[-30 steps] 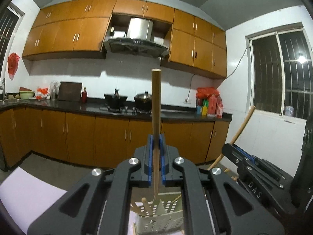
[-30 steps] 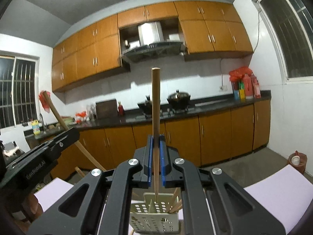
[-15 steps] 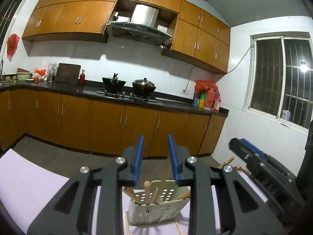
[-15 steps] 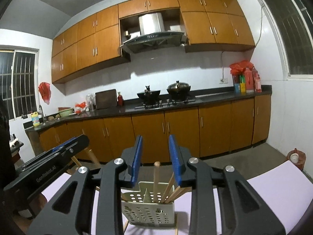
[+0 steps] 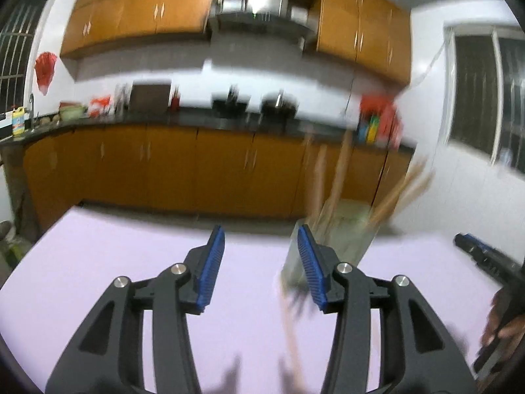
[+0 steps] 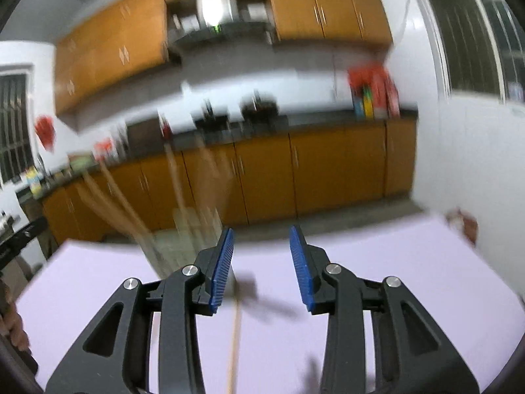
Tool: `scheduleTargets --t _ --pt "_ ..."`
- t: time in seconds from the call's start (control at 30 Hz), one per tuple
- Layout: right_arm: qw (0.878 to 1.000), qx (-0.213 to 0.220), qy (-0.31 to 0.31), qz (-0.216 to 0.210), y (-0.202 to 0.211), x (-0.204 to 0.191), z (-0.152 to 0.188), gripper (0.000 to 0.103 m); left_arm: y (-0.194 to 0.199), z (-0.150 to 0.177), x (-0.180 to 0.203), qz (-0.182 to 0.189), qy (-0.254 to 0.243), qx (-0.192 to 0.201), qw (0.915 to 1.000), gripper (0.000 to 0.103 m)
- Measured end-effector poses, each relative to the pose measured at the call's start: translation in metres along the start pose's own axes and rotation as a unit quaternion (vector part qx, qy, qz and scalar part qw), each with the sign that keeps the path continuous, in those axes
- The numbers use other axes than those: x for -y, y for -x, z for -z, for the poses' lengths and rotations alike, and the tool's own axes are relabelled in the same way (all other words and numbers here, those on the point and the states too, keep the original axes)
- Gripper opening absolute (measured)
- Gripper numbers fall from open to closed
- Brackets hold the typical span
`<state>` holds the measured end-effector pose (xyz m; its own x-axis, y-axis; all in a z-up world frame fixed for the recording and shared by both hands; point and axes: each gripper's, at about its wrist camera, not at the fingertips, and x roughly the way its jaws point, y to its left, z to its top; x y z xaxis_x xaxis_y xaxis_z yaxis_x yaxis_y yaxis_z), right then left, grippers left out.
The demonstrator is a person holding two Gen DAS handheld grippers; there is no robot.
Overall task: Organize utensils
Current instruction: 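Open both grippers and pull back from the holder, then close the left gripper on a loose chopstick while the right gripper grasps another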
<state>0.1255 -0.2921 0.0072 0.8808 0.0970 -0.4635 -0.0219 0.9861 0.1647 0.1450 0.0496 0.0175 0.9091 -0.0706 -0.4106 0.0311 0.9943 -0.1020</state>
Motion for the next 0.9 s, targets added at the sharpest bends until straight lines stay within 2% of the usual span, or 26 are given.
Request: scheduleTargets --t 0.13,0.23,0.37,0.63,0.73,0.77,0.8,0.9 --pt "0.994 -0.108 -0.013 -0.019 -0.035 0.002 0.056 0.037 -0.035 0.056 -0.001 0.015 -0.003 -0.108 0.9941 0.046" --pt "0.988 -0.149 -0.014 -0.048 -0.048 -0.009 0.080 0.037 -0.051 0.081 0.011 0.040 -0.006 -0.151 0.9878 0.046" --pt "0.985 -0.163 0.007 -0.061 -0.056 -0.027 0.088 0.037 -0.063 0.095 0.027 0.053 -0.014 -0.175 0.9831 0.045" --pt "0.981 -0.188 0.022 -0.052 -0.067 -0.033 0.097 0.034 -0.078 0.104 0.041 0.036 -0.016 -0.205 0.9779 0.039" --pt "0.980 -0.191 0.038 -0.044 -0.067 -0.035 0.099 0.026 -0.086 0.111 0.046 0.030 -0.025 -0.221 0.9745 0.026" --pt "0.980 -0.192 0.044 -0.038 -0.067 -0.036 0.099 0.019 -0.087 0.112 0.047 0.024 -0.028 -0.224 0.9739 0.021" --pt "0.979 -0.193 0.047 -0.036 -0.066 -0.036 0.099 0.010 -0.086 0.111 0.047 0.023 -0.027 -0.222 0.9744 0.011" --pt "0.980 -0.193 0.045 -0.031 -0.067 -0.032 0.098 0.008 -0.088 0.111 0.044 0.018 -0.024 -0.225 0.9738 0.008"
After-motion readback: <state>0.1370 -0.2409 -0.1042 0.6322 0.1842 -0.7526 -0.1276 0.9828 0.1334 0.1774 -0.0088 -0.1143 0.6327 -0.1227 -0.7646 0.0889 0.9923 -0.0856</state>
